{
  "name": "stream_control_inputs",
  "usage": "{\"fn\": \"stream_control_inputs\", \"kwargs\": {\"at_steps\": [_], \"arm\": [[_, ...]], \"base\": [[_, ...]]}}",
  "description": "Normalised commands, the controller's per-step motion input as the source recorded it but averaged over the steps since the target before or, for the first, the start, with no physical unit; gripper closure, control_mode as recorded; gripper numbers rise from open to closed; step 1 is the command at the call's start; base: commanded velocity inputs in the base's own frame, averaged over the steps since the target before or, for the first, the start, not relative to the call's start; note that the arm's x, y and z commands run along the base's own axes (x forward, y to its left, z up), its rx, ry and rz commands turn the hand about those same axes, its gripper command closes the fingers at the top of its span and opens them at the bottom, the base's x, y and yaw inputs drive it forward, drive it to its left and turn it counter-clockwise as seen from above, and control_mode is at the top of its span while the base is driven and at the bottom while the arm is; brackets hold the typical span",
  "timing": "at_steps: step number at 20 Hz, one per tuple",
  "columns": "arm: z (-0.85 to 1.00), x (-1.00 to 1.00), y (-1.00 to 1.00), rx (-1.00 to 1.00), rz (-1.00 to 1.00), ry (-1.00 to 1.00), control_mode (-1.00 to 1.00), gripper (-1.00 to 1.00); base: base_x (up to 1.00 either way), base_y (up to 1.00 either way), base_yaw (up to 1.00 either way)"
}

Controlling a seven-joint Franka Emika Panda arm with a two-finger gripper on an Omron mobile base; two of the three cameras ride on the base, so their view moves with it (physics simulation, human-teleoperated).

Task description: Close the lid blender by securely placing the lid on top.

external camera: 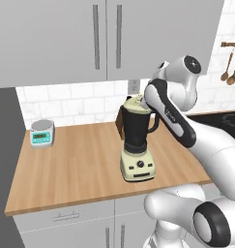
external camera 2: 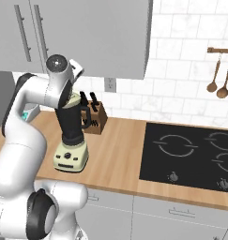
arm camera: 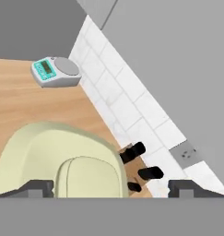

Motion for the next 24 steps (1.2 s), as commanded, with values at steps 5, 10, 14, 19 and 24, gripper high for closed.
{"fn": "stream_control_inputs", "kwargs": {"at_steps": [5, 10, 14, 19, 24], "arm": [[0.35, -0.16, 0.0, 0.0, -0.05, -0.03, -1.0, -1.0], [0.01, -0.57, -0.06, 0.06, -0.06, -0.01, -1.0, -1.0], [0.0, -0.82, -0.19, 0.1, -0.08, 0.0, -1.0, -1.0], [0.0, -0.64, -0.21, 0.08, -0.09, 0.0, -1.0, -1.0], [0.0, -0.28, -0.3, 0.03, -0.09, 0.0, -1.0, -1.0]], "base": [[0.0, 0.0, 0.0], [0.0, 0.0, 0.0], [0.0, 0.0, 0.0], [0.0, 0.0, 0.0], [0.0, 0.0, 0.0]]}}
